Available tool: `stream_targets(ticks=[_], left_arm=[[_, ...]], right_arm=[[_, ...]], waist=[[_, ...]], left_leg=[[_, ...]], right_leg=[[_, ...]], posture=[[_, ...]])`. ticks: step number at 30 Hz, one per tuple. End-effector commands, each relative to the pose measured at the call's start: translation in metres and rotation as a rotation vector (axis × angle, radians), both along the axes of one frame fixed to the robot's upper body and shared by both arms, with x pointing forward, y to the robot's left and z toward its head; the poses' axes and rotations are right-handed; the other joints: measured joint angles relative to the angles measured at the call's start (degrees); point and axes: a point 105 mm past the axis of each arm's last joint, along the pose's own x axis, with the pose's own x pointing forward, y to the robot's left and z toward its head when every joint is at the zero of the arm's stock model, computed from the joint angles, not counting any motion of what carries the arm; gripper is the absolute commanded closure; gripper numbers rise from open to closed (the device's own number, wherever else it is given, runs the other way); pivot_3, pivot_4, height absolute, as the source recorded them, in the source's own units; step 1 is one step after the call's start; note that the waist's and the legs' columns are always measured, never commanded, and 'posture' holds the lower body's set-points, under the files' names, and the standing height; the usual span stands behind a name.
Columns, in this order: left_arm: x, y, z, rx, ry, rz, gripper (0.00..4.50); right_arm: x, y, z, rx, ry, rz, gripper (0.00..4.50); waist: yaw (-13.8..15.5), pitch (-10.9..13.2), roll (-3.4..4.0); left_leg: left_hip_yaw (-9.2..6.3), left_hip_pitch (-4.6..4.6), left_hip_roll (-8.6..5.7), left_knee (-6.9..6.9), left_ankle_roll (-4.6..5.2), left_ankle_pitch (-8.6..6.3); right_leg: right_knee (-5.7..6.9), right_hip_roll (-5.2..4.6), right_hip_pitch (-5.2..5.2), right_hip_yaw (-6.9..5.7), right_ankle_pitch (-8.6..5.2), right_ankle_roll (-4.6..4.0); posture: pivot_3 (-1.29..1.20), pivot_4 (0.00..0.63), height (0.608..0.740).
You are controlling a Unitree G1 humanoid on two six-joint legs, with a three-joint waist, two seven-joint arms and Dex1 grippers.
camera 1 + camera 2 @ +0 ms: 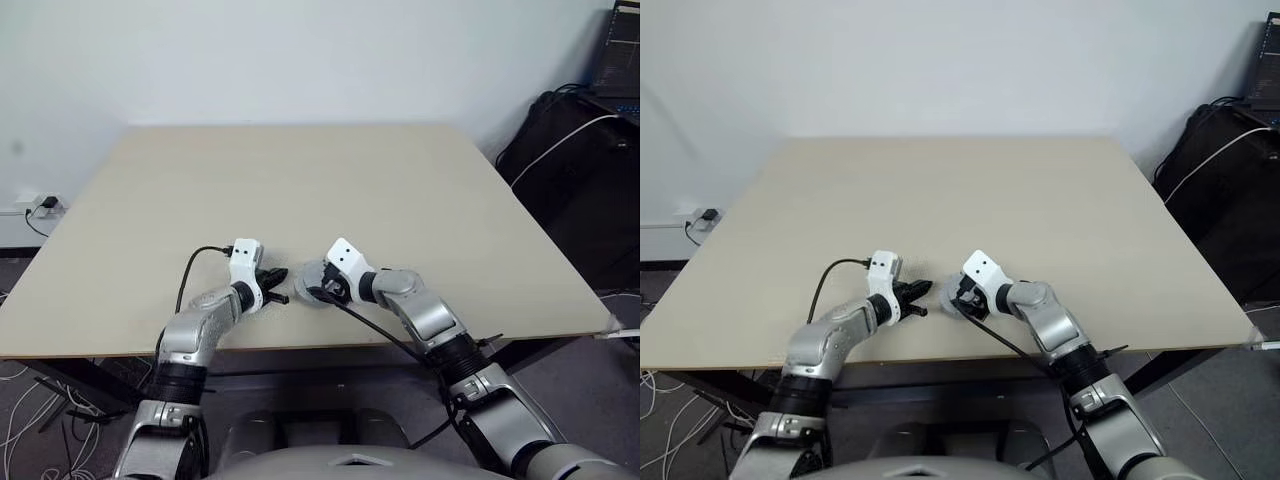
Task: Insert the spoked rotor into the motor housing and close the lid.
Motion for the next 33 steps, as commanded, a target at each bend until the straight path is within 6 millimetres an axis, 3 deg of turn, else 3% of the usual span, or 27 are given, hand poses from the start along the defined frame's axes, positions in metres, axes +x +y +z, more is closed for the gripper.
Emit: stream_targets(ticks=[1, 9, 22, 28, 31, 33], left_arm=[[0.009, -0.009, 0.014, -0.001, -0.037, -0.062, 4.50], [0.016, -0.023, 0.023, -0.005, -0.055, -0.130, 4.50], [0.017, -0.037, 0.000, 0.147, 0.035, -0.189, 4.50], [0.012, -0.047, 0.000, 0.124, 0.047, -0.226, 4.50], [0.010, -0.050, -0.001, 0.113, 0.052, -0.225, 4.50], [0.006, -0.055, -0.002, 0.102, 0.053, -0.239, 4.50]], right_arm=[[0.000, -0.011, -0.007, -0.045, 0.016, -0.028, 1.26], [-0.001, -0.010, -0.006, -0.045, 0.013, -0.029, 1.26], [0.000, -0.009, -0.006, -0.046, 0.005, -0.035, 1.26], [-0.002, -0.010, -0.003, -0.035, 0.000, -0.025, 1.26], [-0.004, -0.013, -0.002, -0.023, 0.018, -0.034, 0.27], [-0.010, -0.020, -0.002, -0.028, 0.032, -0.031, 0.03]], waist=[[0.0, 0.0, 0.00], [0.0, 0.0, 0.00], [0.0, 0.0, 0.00], [0.1, 0.0, 0.00], [0.1, 0.0, -0.02], [0.2, 0.0, -0.02]], left_leg=[[-0.01, 0.00, 0.00, 0.00, -0.02, 0.01], [-0.01, 0.00, -0.02, 0.00, -0.19, 0.11], [-0.04, 0.01, -0.05, 0.00, -0.08, 0.08], [-0.07, 0.05, -0.07, 0.00, -0.01, 0.07], [-0.13, 0.03, -0.12, 0.00, -0.01, 0.06], [-0.14, 0.04, -0.15, 0.00, 0.00, 0.06]], right_leg=[[0.00, 0.00, 0.00, 0.00, 0.00, 0.00], [0.00, 0.00, 0.00, 0.03, 0.00, 0.00], [0.01, 0.00, 0.04, 0.05, 0.01, 0.03], [0.01, -0.03, 0.05, 0.07, 0.01, 0.04], [0.00, -0.05, 0.05, 0.07, -0.02, 0.08], [-0.01, -0.07, 0.08, 0.08, -0.04, 0.11]], posture=[[0.00, 0.000, 0.740], [0.00, 0.000, 0.740], [0.00, 0.000, 0.740], [0.00, 0.000, 0.740], [0.00, 0.000, 0.740], [0.00, 0.000, 0.740]])
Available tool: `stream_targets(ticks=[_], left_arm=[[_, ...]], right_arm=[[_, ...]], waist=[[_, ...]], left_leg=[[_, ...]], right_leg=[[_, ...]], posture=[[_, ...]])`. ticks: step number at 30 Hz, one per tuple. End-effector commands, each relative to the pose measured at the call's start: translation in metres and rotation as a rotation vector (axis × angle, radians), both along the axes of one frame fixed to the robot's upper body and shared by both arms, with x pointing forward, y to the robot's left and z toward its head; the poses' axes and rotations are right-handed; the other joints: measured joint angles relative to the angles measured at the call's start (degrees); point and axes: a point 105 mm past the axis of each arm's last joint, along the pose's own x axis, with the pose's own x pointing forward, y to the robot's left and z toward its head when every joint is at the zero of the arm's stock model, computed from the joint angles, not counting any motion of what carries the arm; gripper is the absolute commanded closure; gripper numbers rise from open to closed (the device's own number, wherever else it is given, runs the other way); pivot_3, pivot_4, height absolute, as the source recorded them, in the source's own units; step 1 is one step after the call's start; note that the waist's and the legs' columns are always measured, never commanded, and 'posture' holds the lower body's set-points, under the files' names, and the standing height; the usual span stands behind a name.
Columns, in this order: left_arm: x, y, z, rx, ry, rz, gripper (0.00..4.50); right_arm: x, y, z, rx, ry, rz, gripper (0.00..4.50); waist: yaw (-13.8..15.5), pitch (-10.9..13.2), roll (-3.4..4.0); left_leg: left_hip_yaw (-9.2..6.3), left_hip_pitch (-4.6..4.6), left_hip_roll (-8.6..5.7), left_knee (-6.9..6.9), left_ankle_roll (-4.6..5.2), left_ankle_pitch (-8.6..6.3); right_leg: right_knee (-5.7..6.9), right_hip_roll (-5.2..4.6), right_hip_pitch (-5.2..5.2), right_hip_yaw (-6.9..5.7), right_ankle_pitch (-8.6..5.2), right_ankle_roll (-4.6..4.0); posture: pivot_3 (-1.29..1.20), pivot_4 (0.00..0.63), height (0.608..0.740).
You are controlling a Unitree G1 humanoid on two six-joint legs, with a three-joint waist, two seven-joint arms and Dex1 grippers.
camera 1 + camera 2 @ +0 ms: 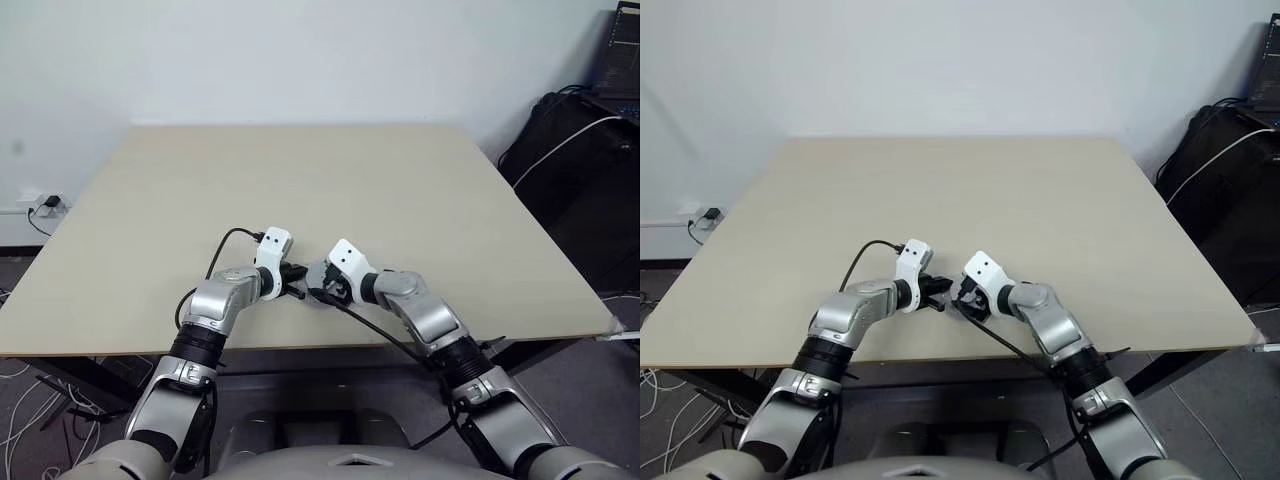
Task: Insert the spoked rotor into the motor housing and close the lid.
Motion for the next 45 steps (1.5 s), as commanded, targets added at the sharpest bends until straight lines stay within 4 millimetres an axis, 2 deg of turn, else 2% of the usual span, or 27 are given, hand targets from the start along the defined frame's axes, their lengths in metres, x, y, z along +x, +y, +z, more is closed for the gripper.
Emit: stream_targets(ticks=[1, 5, 10, 13, 16, 20, 24, 32, 36, 42, 45], left_arm=[[-0.009, -0.016, 0.001, -0.024, 0.010, -0.049, 4.50], [-0.014, -0.020, 0.000, -0.037, 0.015, -0.055, 4.50], [-0.016, -0.020, -0.001, -0.044, 0.019, -0.056, 4.50], [-0.018, -0.021, -0.001, -0.052, 0.022, -0.064, 4.50], [-0.018, -0.021, -0.001, -0.053, 0.022, -0.065, 4.50], [-0.019, -0.022, -0.001, -0.054, 0.024, -0.069, 4.50], [-0.019, -0.022, -0.002, -0.051, 0.025, -0.072, 4.50], [-0.021, -0.019, -0.003, -0.041, 0.028, -0.068, 4.50], [-0.022, -0.018, -0.003, -0.043, 0.028, -0.065, 4.50], [-0.022, -0.019, -0.003, -0.050, 0.026, -0.067, 4.50], [-0.022, -0.019, -0.002, -0.050, 0.024, -0.069, 4.50]], right_arm=[[-0.009, -0.015, -0.002, -0.024, 0.029, -0.007, 0.03], [-0.018, -0.035, 0.003, -0.042, 0.032, -0.023, 0.03], [-0.023, -0.055, 0.021, -0.009, 0.003, -0.055, 0.03], [-0.008, -0.069, 0.035, 0.094, -0.045, -0.232, 0.03], [0.004, -0.077, 0.036, 0.219, -0.004, -0.435, 0.03], [0.006, -0.073, 0.026, 0.340, 0.130, -0.599, 0.03], [0.003, -0.056, 0.011, 0.423, 0.311, -0.681, 0.03], [-0.003, -0.022, 0.014, 0.592, 0.540, -0.644, 0.03], [-0.002, -0.016, 0.012, 0.679, 0.646, -0.672, 0.03], [-0.006, -0.012, -0.002, 0.655, 0.725, -0.710, 0.03], [-0.009, -0.006, 0.000, 0.688, 0.766, -0.683, 0.03]], waist=[[0.1, 0.0, 0.00], [0.3, 0.0, 0.00], [0.7, 0.0, -0.02], [0.7, 0.0, -0.02], [1.0, 0.0, -0.02], [1.3, 0.0, 0.00], [1.3, 0.0, 0.03], [1.2, 0.0, 0.09], [1.2, 0.0, 0.11], [1.1, -0.1, 0.28], [1.1, -0.2, 0.31]], left_leg=[[-0.02, -0.01, -0.03, 0.00, 0.01, 0.00], [-0.18, 0.01, -0.19, 0.00, 0.12, -0.07], [-0.39, -0.07, -0.27, 0.00, 0.25, -0.14], [-0.42, -0.12, -0.26, -0.01, 0.25, -0.15], [-0.51, -0.12, -0.25, -0.01, 0.22, -0.13], [-0.57, -0.18, -0.26, -0.02, 0.22, -0.13], [-0.53, -0.19, -0.27, -0.01, 0.23, -0.13], [-0.55, -0.19, -0.29, -0.01, 0.25, -0.13], [-0.54, -0.17, -0.29, -0.01, 0.25, -0.13], [-0.54, -0.18, -0.28, -0.04, 0.25, -0.13], [-0.53, -0.15, -0.28, -0.04, 0.25, -0.13]], right_leg=[[0.00, -0.03, 0.00, -0.01, 0.00, 0.01], [-0.04, -0.18, -0.05, -0.05, -0.06, 0.10], [-0.34, -0.24, 0.00, -0.19, -0.04, 0.18], [-0.38, -0.21, -0.01, -0.23, -0.03, 0.20], [-0.39, -0.18, 0.01, -0.30, -0.01, 0.22], [-0.41, -0.18, 0.01, -0.34, -0.01, 0.23], [-0.40, -0.18, 0.01, -0.31, 0.03, 0.28], [-0.41, -0.17, 0.01, -0.32, 0.05, 0.31], [-0.41, -0.16, 0.02, -0.31, 0.06, 0.33], [-0.41, -0.15, 0.01, -0.31, 0.06, 0.33], [-0.41, -0.15, 0.03, -0.31, 0.06, 0.33]], posture=[[0.00, 0.000, 0.740], [0.00, 0.000, 0.740], [0.00, 0.000, 0.740], [0.00, 0.000, 0.740], [0.00, 0.000, 0.740], [0.00, 0.000, 0.740], [0.00, 0.000, 0.740], [0.00, 0.000, 0.740], [0.00, 0.000, 0.740], [0.00, 0.000, 0.740], [0.00, 0.000, 0.740]])
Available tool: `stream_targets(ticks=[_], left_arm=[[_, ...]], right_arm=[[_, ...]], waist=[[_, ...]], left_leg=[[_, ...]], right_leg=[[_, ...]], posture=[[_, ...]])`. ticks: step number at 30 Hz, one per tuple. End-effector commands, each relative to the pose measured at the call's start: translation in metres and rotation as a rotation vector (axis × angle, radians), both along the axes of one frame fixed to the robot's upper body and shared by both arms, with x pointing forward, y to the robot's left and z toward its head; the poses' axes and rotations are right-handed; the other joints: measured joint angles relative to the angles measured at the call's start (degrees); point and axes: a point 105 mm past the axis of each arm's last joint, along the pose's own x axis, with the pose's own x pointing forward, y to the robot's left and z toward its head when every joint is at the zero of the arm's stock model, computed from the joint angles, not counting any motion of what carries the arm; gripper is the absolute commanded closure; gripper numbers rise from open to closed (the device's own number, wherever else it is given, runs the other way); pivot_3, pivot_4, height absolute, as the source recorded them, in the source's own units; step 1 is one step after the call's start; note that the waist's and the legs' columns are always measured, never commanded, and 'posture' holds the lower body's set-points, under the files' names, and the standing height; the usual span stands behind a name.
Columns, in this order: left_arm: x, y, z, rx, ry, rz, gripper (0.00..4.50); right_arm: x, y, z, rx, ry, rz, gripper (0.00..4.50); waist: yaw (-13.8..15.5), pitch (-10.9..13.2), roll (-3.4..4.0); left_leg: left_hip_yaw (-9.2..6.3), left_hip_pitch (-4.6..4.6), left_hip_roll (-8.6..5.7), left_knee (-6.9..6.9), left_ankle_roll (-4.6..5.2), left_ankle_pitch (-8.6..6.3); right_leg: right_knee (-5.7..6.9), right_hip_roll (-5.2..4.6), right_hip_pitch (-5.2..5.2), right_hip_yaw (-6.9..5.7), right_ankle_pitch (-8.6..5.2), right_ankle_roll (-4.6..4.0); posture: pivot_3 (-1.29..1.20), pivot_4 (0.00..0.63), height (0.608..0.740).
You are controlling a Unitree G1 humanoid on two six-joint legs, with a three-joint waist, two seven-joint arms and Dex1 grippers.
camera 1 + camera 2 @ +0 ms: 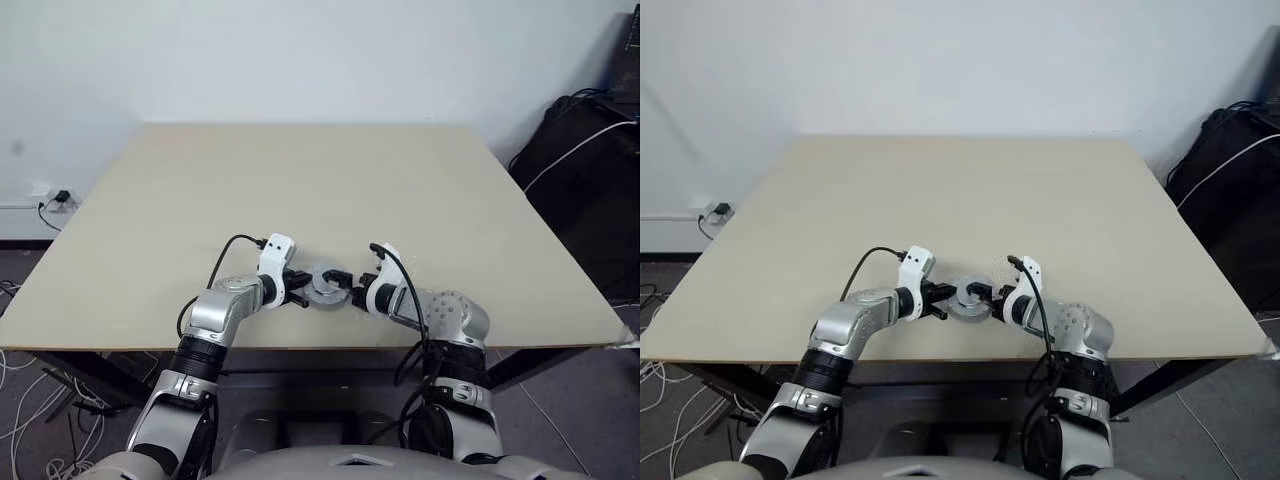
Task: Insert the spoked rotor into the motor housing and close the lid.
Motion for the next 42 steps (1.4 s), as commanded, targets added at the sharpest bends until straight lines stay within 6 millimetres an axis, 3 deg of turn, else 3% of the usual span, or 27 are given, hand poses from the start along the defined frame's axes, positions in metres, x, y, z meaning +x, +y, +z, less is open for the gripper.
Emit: stream_targets(ticks=[1, 8, 17, 24, 30, 33, 40, 42], left_arm=[[-0.008, -0.013, 0.000, -0.022, 0.018, -0.055, 4.50], [-0.008, -0.014, 0.000, -0.022, 0.020, -0.061, 4.50], [-0.007, -0.013, -0.001, -0.016, 0.020, -0.058, 4.50], [-0.007, -0.013, -0.001, -0.012, 0.017, -0.060, 4.50], [-0.007, -0.013, -0.001, -0.010, 0.013, -0.061, 4.50], [-0.006, -0.013, 0.000, -0.010, 0.011, -0.060, 4.50], [-0.007, -0.013, -0.001, -0.012, 0.012, -0.058, 4.50], [-0.007, -0.013, 0.000, -0.015, 0.012, -0.058, 4.50]], right_arm=[[-0.003, 0.018, 0.010, 0.109, 0.011, 0.055, 0.03], [-0.005, 0.024, 0.031, 0.351, -0.009, 0.066, 0.03], [-0.001, 0.019, 0.049, 0.477, -0.091, 0.031, 0.03], [-0.014, 0.027, 0.044, 0.484, -0.060, 0.089, 0.03], [-0.014, 0.026, 0.042, 0.466, -0.058, 0.087, 0.03], [-0.013, 0.022, 0.033, 0.412, -0.034, 0.073, 0.64], [-0.016, 0.019, 0.023, 0.352, -0.001, 0.074, 2.92], [-0.017, 0.018, 0.020, 0.334, 0.008, 0.073, 3.26]], waist=[[0.0, 0.0, 0.01], [-0.6, 0.0, 0.03], [-1.1, 0.0, 0.07], [-1.3, 0.0, 0.08], [-1.3, 0.0, 0.09], [-1.3, 0.0, 0.10], [-1.3, 0.0, 0.11], [-1.3, 0.0, 0.15]], left_leg=[[0.00, 0.00, 0.00, 0.00, 0.00, 0.00], [0.00, -0.03, 0.01, -0.03, 0.00, 0.01], [0.02, -0.08, 0.00, -0.03, 0.02, 0.02], [0.03, -0.15, 0.00, -0.05, 0.03, 0.03], [0.03, -0.13, 0.02, -0.05, 0.02, 0.03], [0.03, -0.14, 0.02, -0.05, 0.02, 0.03], [0.04, -0.13, 0.01, -0.07, 0.02, 0.03], [0.03, -0.07, 0.01, -0.07, 0.02, 0.03]], right_leg=[[0.00, 0.00, 0.00, 0.00, 0.00, 0.00], [0.03, 0.02, 0.03, 0.01, 0.01, 0.02], [0.06, 0.02, 0.02, 0.04, 0.03, 0.05], [0.05, 0.02, 0.03, 0.06, 0.03, 0.06], [0.09, 0.03, 0.00, 0.06, 0.03, 0.05], [0.08, 0.03, -0.01, 0.06, 0.03, 0.05], [0.07, 0.02, 0.00, 0.06, 0.03, 0.05], [0.06, 0.02, -0.02, 0.05, 0.02, 0.04]], posture=[[0.00, 0.000, 0.740], [0.00, 0.000, 0.740], [0.00, 0.000, 0.740], [0.00, 0.000, 0.740], [0.00, 0.000, 0.740], [0.00, 0.000, 0.740], [0.00, 0.000, 0.740], [0.00, 0.000, 0.740]])
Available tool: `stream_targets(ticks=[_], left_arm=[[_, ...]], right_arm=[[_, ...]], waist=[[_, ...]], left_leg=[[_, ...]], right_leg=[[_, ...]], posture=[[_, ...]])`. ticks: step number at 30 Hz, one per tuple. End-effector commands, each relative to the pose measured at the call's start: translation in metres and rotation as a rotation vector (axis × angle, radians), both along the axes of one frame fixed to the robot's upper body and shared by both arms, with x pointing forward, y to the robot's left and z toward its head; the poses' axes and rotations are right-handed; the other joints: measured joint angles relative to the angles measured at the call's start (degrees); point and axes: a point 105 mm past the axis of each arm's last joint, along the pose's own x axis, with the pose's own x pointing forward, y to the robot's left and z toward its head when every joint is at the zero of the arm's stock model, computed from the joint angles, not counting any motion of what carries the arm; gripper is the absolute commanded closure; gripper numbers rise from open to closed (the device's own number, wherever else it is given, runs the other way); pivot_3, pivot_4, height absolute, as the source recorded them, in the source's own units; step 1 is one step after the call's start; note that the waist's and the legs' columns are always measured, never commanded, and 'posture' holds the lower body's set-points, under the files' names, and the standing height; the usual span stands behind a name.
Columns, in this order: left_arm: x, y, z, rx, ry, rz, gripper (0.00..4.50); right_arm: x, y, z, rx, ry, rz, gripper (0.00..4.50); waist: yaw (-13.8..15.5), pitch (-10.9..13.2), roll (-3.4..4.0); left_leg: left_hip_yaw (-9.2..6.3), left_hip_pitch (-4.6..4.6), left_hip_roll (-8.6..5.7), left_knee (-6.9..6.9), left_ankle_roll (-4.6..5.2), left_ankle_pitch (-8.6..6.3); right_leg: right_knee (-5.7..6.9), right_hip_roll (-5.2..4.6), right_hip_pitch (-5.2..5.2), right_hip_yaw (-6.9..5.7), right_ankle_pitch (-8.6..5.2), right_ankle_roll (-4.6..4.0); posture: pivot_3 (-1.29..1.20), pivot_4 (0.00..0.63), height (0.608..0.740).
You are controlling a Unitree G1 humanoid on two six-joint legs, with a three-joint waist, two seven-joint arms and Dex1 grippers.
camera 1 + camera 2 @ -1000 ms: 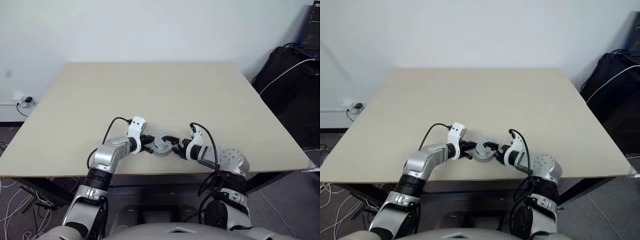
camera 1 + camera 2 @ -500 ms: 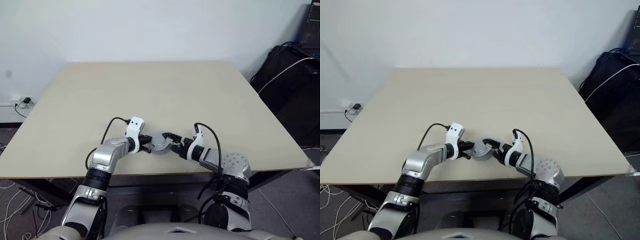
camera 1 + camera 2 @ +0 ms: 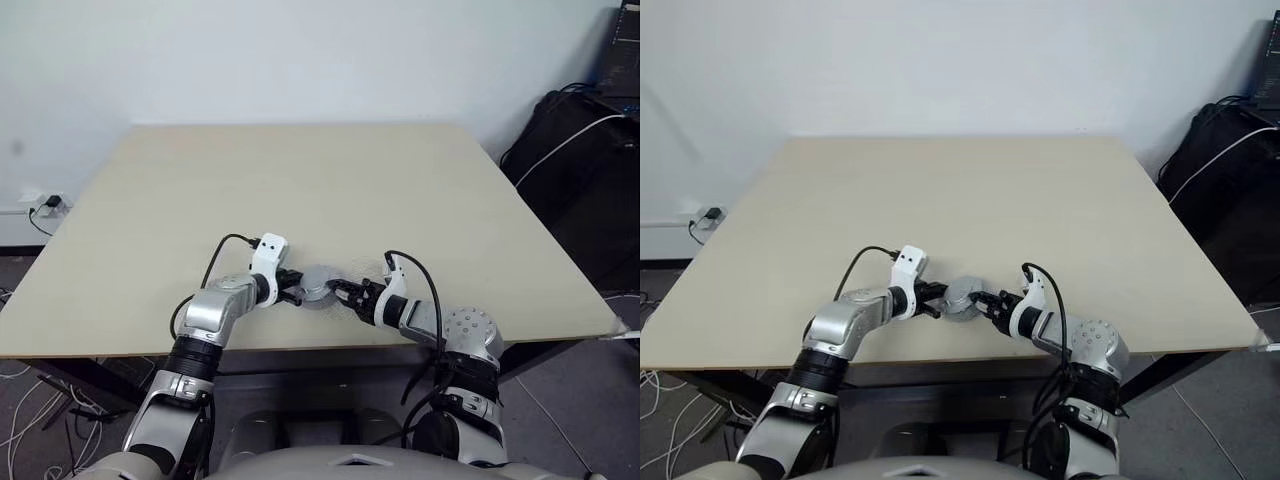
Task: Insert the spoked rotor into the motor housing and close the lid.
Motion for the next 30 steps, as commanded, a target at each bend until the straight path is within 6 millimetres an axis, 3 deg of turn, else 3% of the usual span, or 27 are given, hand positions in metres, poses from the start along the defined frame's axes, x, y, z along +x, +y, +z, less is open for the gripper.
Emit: stream_targets(ticks=[1, 12, 18, 24, 27, 30], left_arm=[[-0.011, -0.026, 0.001, -0.058, 0.023, -0.087, 4.50], [-0.003, -0.022, 0.013, -0.082, -0.064, -0.022, 4.50], [0.021, 0.010, 0.046, -0.054, -0.374, 0.305, 4.50], [0.011, 0.049, 0.051, 0.132, -0.540, 0.562, 4.50], [-0.003, 0.049, 0.046, -0.038, -0.461, 0.586, 4.50], [-0.022, 0.043, 0.045, -0.441, -0.305, 0.587, 4.50]], right_arm=[[0.003, 0.019, 0.015, 0.023, -0.058, 0.067, 3.26], [-0.002, 0.016, 0.009, 0.012, -0.039, 0.065, 3.26], [-0.003, 0.017, 0.013, 0.071, -0.048, 0.037, 3.26], [-0.003, 0.022, 0.018, 0.137, -0.060, 0.016, 3.27], [-0.003, 0.025, 0.021, 0.182, -0.069, 0.003, 3.29], [-0.001, 0.027, 0.032, 0.255, -0.107, -0.015, 3.30]], waist=[[0.0, 0.0, 0.01], [0.0, 0.0, 0.05], [-0.1, 0.0, -0.03], [-0.6, 0.1, -0.02], [-0.5, 0.1, 0.00], [-0.3, 0.2, 0.03]], left_leg=[[-0.01, 0.05, 0.00, 0.00, -0.01, -0.01], [-0.03, 0.08, 0.00, 0.00, 0.00, -0.02], [-0.03, -0.04, 0.04, 0.00, 0.00, -0.02], [0.04, -0.02, 0.11, -0.32, -0.11, 0.06], [0.01, -0.05, 0.12, -0.38, -0.09, 0.11], [0.01, -0.15, 0.08, -0.36, 0.02, 0.12]], right_leg=[[-0.01, -0.01, -0.01, -0.01, -0.01, -0.02], [-0.06, -0.03, -0.01, -0.01, -0.02, -0.03], [-0.11, -0.09, -0.02, 0.12, 0.00, -0.02], [-0.08, 0.01, -0.05, 0.20, 0.03, 0.00], [-0.08, 0.16, -0.10, 0.08, 0.00, -0.03], [-0.15, 0.01, -0.17, 0.06, 0.00, -0.03]], posture=[[0.00, 0.000, 0.740], [0.00, 0.000, 0.740], [0.00, 0.000, 0.740], [0.00, 0.000, 0.740], [0.00, 0.000, 0.740], [0.00, 0.000, 0.740]])
